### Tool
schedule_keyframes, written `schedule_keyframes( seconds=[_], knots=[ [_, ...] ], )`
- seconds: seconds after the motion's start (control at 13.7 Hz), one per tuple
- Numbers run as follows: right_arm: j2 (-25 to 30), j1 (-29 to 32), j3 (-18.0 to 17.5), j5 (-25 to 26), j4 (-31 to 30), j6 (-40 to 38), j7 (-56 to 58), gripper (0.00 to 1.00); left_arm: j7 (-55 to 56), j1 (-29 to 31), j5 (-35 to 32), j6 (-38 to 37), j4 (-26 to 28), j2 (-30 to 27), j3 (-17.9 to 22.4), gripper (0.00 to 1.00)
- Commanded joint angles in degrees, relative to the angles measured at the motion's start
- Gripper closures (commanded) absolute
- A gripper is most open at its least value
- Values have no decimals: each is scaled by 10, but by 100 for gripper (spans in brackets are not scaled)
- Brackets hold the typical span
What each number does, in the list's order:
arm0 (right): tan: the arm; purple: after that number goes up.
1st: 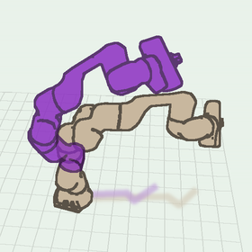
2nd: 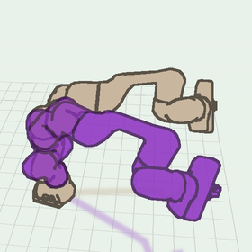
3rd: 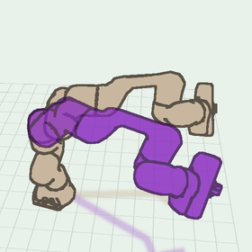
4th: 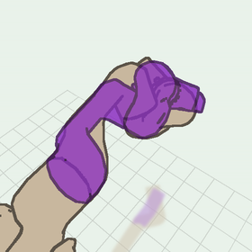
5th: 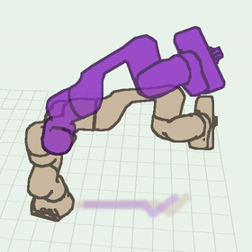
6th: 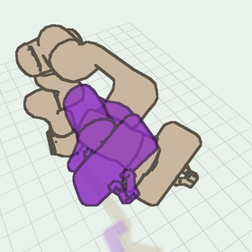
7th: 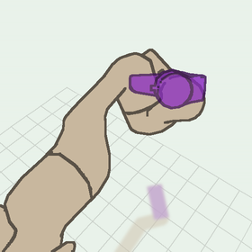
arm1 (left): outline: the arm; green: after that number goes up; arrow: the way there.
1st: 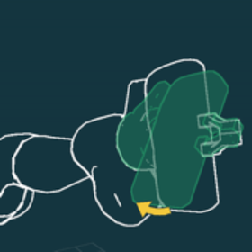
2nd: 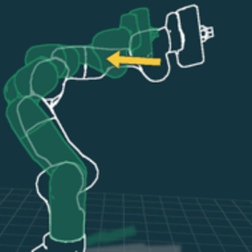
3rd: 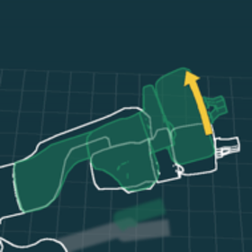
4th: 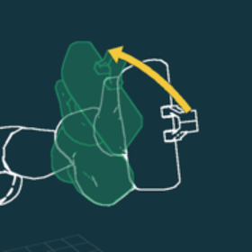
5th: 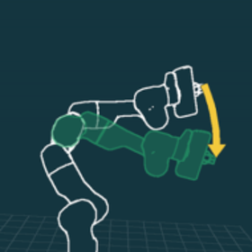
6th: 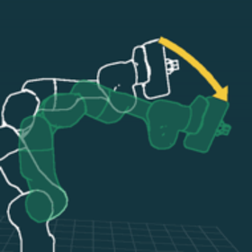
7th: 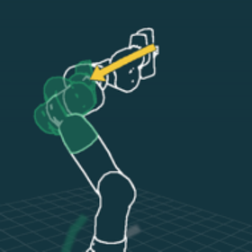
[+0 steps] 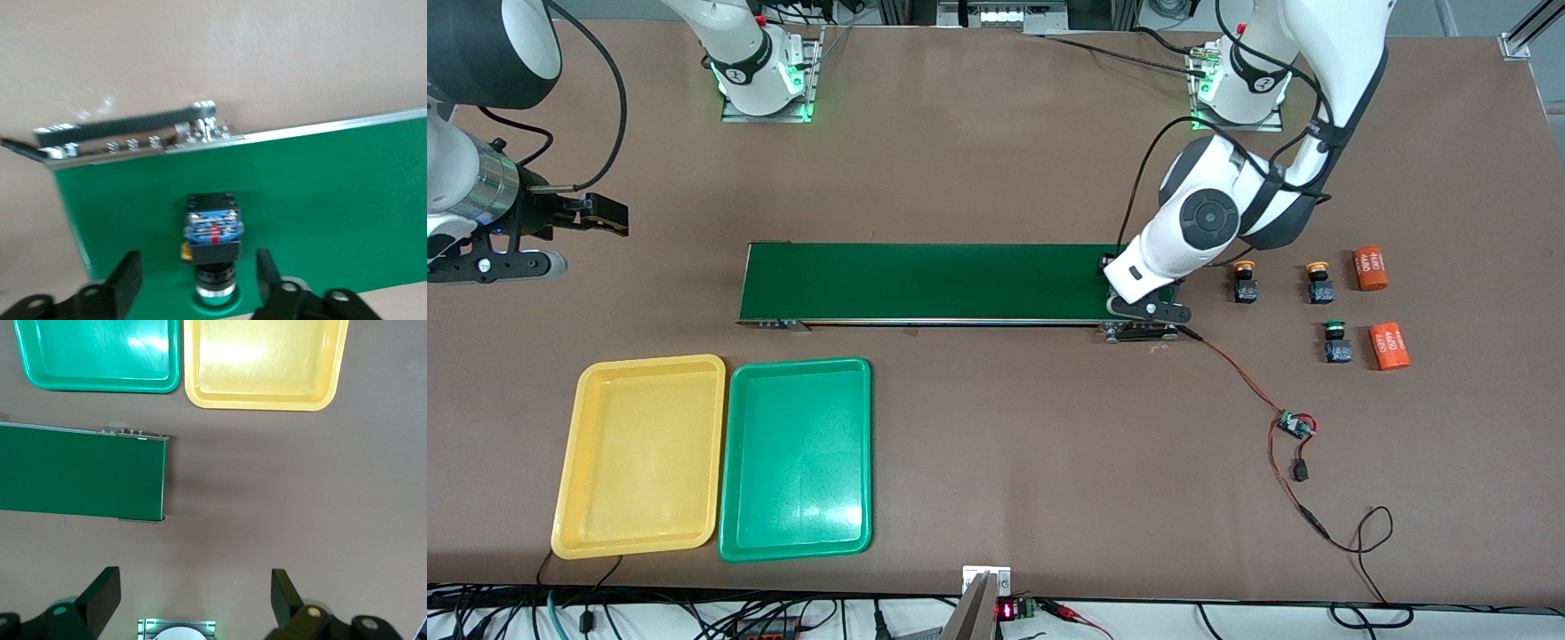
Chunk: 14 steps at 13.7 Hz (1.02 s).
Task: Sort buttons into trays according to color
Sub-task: 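Carry the green button onto the conveyor belt and release it, then return and grasp a second green-capped button with the left gripper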
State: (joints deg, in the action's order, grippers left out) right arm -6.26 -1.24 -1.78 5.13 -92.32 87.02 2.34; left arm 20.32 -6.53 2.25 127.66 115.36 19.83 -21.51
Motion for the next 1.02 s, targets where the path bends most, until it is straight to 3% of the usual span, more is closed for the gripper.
schedule_keyframes(
  seconds=[0.0,0.29,0.44,0.51,0.73,0.95],
  knots=[
    [2,5,-2,-13,3,7,4,0,7,25,-5,-5,15,-51,17,0],
    [4,5,-2,-13,-1,-7,5,0,3,106,-10,-7,15,-45,70,0],
    [5,5,-1,-13,-2,-11,7,0,2,150,-11,-7,12,-35,77,0],
    [3,6,1,-14,-1,-6,7,0,2,159,-25,-4,12,-33,88,0],
    [5,8,3,-17,-1,-10,9,0,-29,180,-167,11,-1,-11,111,0],
    [4,15,2,-18,-1,-4,11,0,-103,231,-180,34,-23,34,111,0]
  ],
)
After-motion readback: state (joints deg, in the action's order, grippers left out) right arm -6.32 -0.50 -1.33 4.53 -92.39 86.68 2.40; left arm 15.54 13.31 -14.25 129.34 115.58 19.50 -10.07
